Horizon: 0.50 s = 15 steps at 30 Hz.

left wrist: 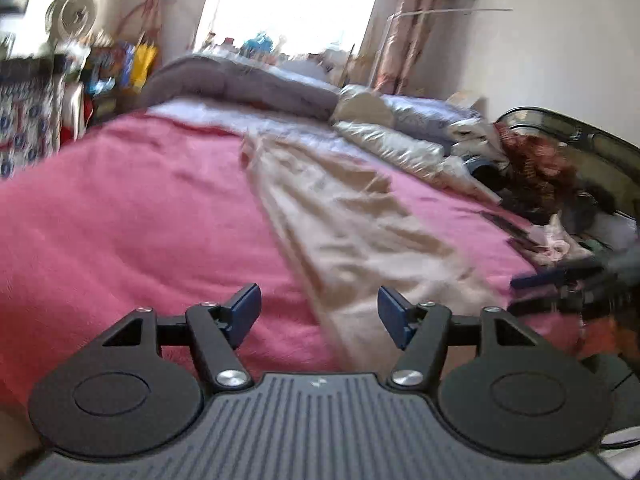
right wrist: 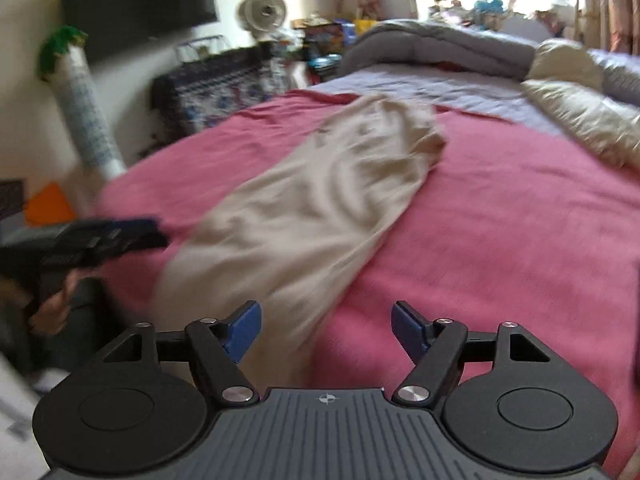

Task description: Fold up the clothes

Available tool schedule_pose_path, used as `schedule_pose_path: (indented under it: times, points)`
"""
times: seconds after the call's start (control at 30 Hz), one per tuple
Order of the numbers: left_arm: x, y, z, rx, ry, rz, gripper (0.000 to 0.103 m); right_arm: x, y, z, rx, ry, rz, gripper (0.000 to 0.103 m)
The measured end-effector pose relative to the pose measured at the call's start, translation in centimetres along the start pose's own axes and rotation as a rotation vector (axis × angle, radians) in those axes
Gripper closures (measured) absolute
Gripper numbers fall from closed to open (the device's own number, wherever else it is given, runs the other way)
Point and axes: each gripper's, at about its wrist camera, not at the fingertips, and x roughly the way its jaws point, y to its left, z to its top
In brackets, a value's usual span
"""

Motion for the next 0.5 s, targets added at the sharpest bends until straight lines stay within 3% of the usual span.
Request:
schedule_pose_path:
  times: [0.1, 0.2, 0.3, 0.37, 0.4, 0.43, 0.5]
  points:
    - [-1.1, -1.6, 0.3, 0.03, -0.02, -0.094, 0.028, -0.3, 1.1, -1.9, -0.016, 0.05, 0.118, 0.03]
    - [-0.1, -3.3, 0.1, 0.066, 0.008, -0.12, 0.028, 1.5, 2.4, -3.8, -0.041, 0.097, 0.183, 0.032]
    - [2.1, -3.7, -0.6, 0.075, 0.1, -0.014, 0.028, 3.6, 2.6, -4.7, 0.001, 0.122, 0.323, 0.034]
    - [3.0, -3.4, -1.2, 0.076, 0.161, 0.097, 0.028, 5.0, 2.7, -5.3, -0.039, 0.161, 0.261, 0.034]
    - [3.1, -3.4, -1.3, 0.085, 0.177, 0.13, 0.027, 5.9, 2.6, -5.7, -0.059, 0.211, 0.181, 0.037]
    - [2.8, -3.5, -1.3, 0.101, 0.18, 0.141, 0.027, 5.9, 2.4, -5.9, -0.065, 0.217, 0.156, 0.038]
    - [2.1, -3.7, -1.2, 0.131, 0.179, 0.163, 0.027, 4.8, 1.8, -5.2, -0.025, 0.251, 0.197, 0.036]
